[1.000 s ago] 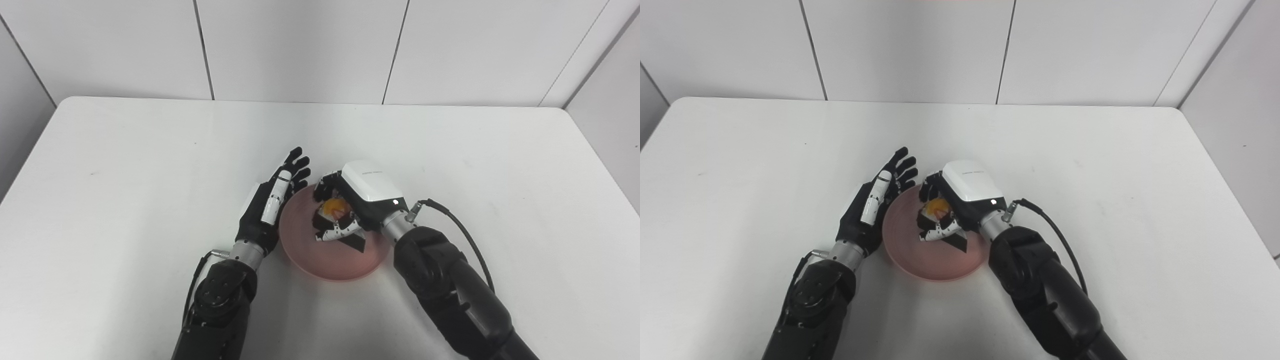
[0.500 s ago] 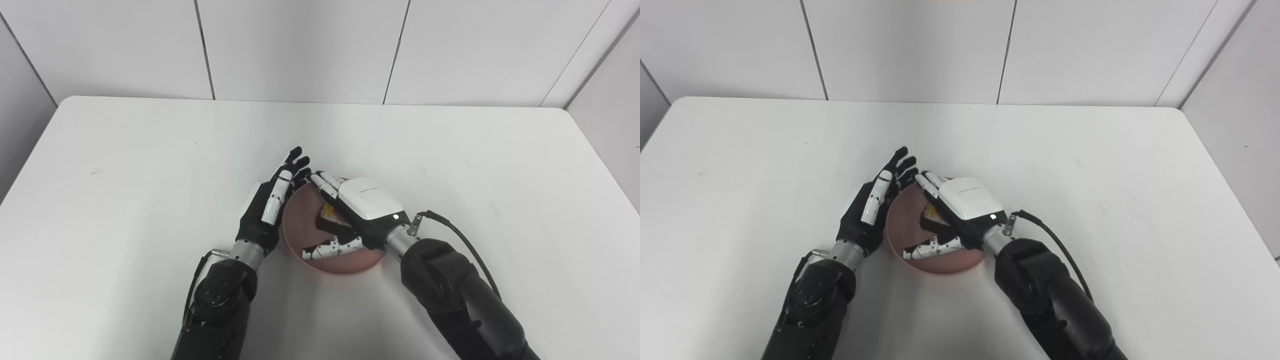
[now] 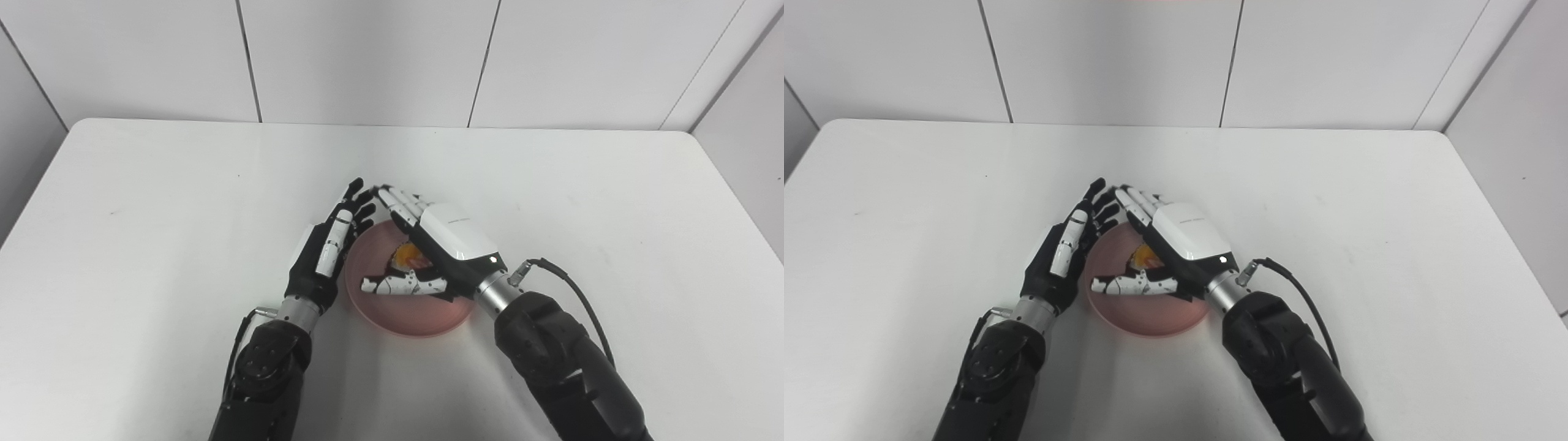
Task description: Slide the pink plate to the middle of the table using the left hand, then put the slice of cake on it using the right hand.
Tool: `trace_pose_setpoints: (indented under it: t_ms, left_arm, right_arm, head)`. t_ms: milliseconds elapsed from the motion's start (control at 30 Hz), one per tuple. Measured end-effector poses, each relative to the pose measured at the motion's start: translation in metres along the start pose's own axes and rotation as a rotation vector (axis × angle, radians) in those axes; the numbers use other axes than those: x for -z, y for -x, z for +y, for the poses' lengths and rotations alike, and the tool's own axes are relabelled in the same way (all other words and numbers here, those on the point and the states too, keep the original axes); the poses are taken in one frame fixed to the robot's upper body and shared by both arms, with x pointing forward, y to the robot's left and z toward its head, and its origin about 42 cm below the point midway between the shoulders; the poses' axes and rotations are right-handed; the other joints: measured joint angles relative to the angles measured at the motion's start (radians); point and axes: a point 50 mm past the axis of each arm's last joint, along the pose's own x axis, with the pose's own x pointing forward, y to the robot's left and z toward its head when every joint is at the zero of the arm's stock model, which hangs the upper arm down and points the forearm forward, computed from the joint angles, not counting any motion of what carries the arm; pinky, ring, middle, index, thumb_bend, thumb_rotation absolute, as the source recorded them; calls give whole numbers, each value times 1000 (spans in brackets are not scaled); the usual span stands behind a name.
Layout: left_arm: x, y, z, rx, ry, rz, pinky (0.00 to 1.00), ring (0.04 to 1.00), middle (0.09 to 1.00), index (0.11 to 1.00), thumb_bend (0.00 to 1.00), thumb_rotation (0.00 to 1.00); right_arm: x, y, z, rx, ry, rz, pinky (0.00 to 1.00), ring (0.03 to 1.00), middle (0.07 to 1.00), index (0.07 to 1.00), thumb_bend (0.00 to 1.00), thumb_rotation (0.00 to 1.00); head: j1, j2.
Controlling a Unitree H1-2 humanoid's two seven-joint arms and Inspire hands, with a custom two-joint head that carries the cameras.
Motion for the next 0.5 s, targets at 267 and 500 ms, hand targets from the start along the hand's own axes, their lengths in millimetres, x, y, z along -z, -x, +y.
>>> trace_pose_setpoints:
  t_ms: [267,500]
  left_arm:
    - [-4,10,8,-88,-76,-81,938,969,993,982,439,1000]
    - [-6,52,17,-120,-149,-99,985,998,1000,992,461,1000]
  right_arm:
    - [3,0,-11,218,-209,-113,985,1000,1000,1000,735,1000]
    - [27,41,4,305,-395,19,1000,1000,1000,1000,502,1000]
  head:
    - [9,-8]
    - [6,-5]
